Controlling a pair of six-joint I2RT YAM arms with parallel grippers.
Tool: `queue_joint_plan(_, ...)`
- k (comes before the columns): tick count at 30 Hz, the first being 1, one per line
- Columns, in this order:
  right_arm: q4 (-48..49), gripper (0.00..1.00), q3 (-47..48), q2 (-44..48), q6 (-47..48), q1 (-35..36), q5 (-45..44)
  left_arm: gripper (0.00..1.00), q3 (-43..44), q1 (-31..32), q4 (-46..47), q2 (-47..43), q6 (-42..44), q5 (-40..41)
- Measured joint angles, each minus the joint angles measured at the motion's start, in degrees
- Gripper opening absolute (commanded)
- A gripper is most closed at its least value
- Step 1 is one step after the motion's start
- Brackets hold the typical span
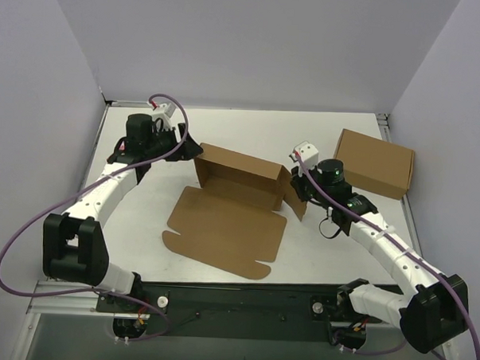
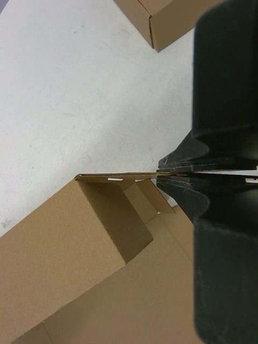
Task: Fold the paper box
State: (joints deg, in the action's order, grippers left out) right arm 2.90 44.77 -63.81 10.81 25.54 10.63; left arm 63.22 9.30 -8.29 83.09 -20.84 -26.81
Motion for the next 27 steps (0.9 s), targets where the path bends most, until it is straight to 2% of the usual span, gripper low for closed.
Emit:
queue_joint_plan(12,1.5,0.06,-0.3,-0.7,0.2,-0.1,1.3,0.46,-0.5,-1.2,4.9,3.9,-1.9,-0.8)
queue_joint_plan(15,1.7,0.1,-0.3,-0.7,0.0,-0.1,1.3,0.41,-0.5,-1.1,5.3,3.9,-1.9,-0.9)
queue_joint_plan(19,2.1,0.23,-0.3,-0.7,-0.7,-0.5,1.3,0.33,-0.5,-1.1,5.6,4.0,-1.8,-0.8)
queue_joint_plan(21,2.1,0.26,-0.3,-0.7,-1.3,-0.9,1.3,0.31,-0.5,-1.1,5.6,4.2,-1.9,-0.9)
queue_joint_plan(24,2.1,0.44,-0.3,-0.7,-2.8,-1.4,1.4,0.3,-0.5,-1.1,5.8,4.3,-1.8,-0.9)
queue_joint_plan(27,2.0,0.57,-0.3,-0.2,-5.0,-1.9,1.9,0.29,-0.5,-0.7,5.9,4.4,-1.2,-0.7)
